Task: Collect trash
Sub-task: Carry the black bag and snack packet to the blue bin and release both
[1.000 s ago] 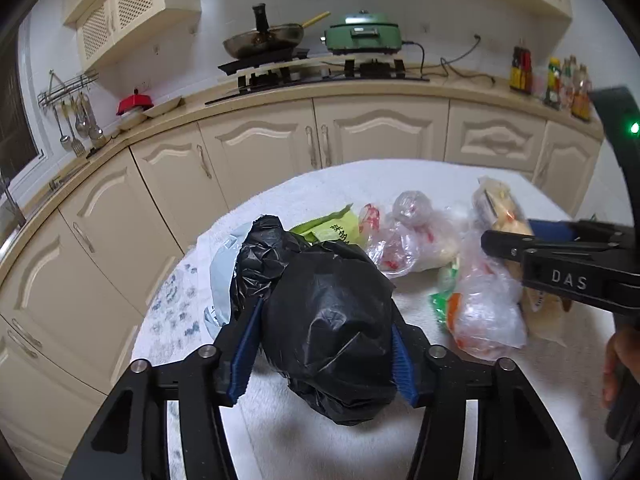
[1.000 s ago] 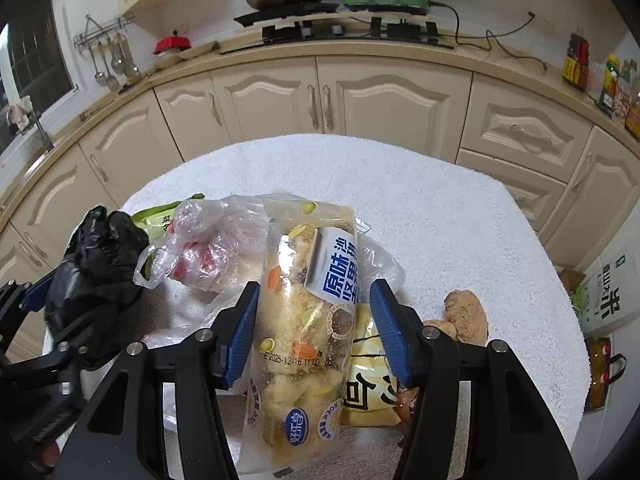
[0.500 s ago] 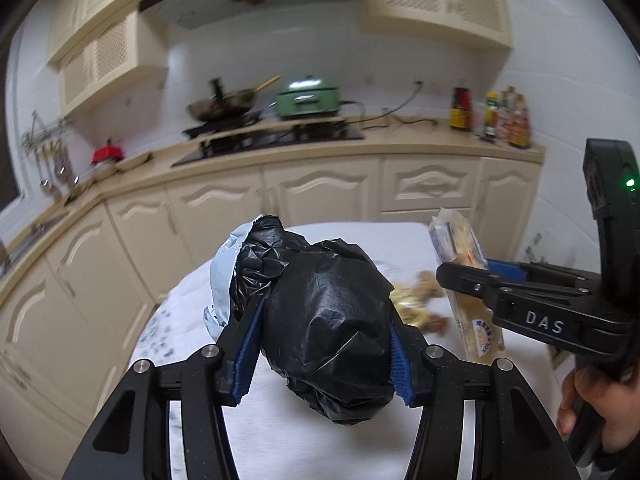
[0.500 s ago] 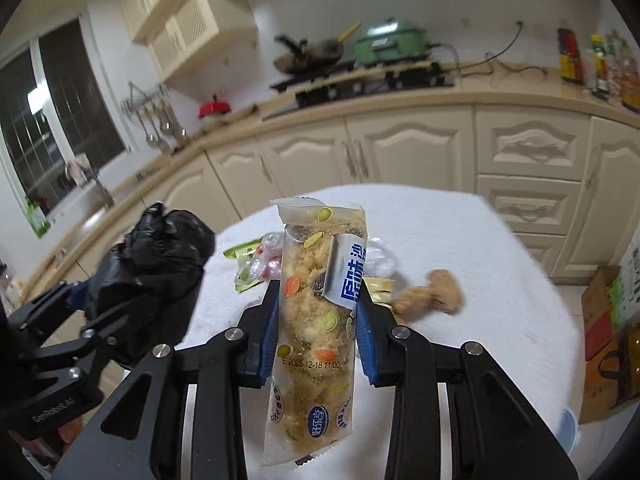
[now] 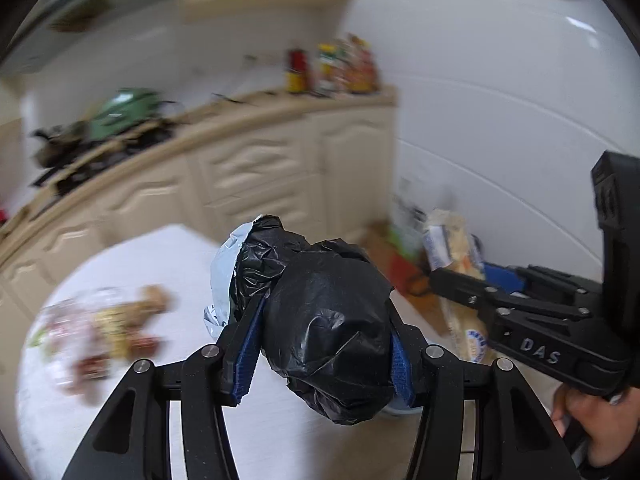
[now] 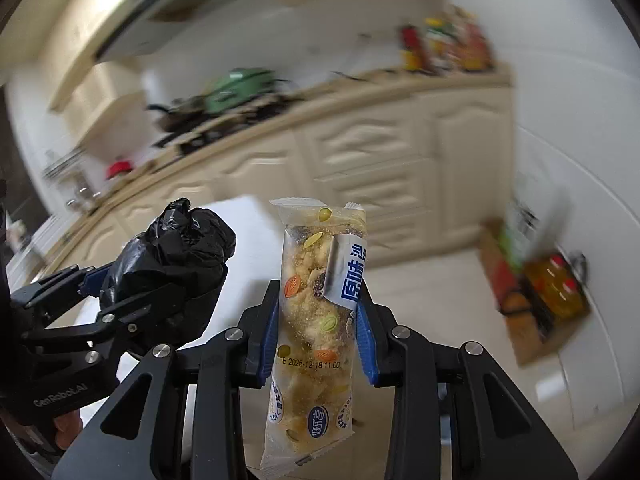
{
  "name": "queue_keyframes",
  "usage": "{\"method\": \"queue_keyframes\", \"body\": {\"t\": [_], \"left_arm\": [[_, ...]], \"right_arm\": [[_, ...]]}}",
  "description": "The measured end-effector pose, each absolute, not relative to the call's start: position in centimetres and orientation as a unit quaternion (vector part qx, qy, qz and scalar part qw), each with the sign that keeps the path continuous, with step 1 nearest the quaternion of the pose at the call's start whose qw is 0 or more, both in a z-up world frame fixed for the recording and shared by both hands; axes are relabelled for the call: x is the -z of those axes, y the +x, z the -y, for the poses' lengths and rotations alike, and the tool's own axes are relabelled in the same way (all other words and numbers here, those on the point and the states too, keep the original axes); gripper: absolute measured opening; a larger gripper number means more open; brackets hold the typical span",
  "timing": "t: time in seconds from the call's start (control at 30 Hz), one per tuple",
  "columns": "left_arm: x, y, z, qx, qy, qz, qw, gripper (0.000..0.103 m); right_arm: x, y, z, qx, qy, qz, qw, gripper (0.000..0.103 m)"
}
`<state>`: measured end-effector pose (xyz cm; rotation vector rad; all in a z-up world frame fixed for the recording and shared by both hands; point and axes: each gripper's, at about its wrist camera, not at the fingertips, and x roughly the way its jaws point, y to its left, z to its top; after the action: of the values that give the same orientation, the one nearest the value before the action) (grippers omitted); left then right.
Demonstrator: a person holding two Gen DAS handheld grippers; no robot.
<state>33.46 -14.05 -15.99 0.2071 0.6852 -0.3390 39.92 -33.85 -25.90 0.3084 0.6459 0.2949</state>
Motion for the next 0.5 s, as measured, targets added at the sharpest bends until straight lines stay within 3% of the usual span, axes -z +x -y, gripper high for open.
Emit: {"method": "queue_keyframes", "body": {"t": [0.23, 0.5], "left_arm": [[22.4, 38.6, 23.1, 0.204, 0.154, -0.399, 0.88, 0.051], [29.9, 45.2, 27.8, 0.19, 0.19, -0.471, 0.84, 0.051]], "right_arm": [[34.7, 41.3, 42.3, -0.074, 0.207, -0.372, 0.902, 0.034], [45.6, 45.2, 46.4, -0.04, 0.251, -0.44, 0.861, 0.037]]}}
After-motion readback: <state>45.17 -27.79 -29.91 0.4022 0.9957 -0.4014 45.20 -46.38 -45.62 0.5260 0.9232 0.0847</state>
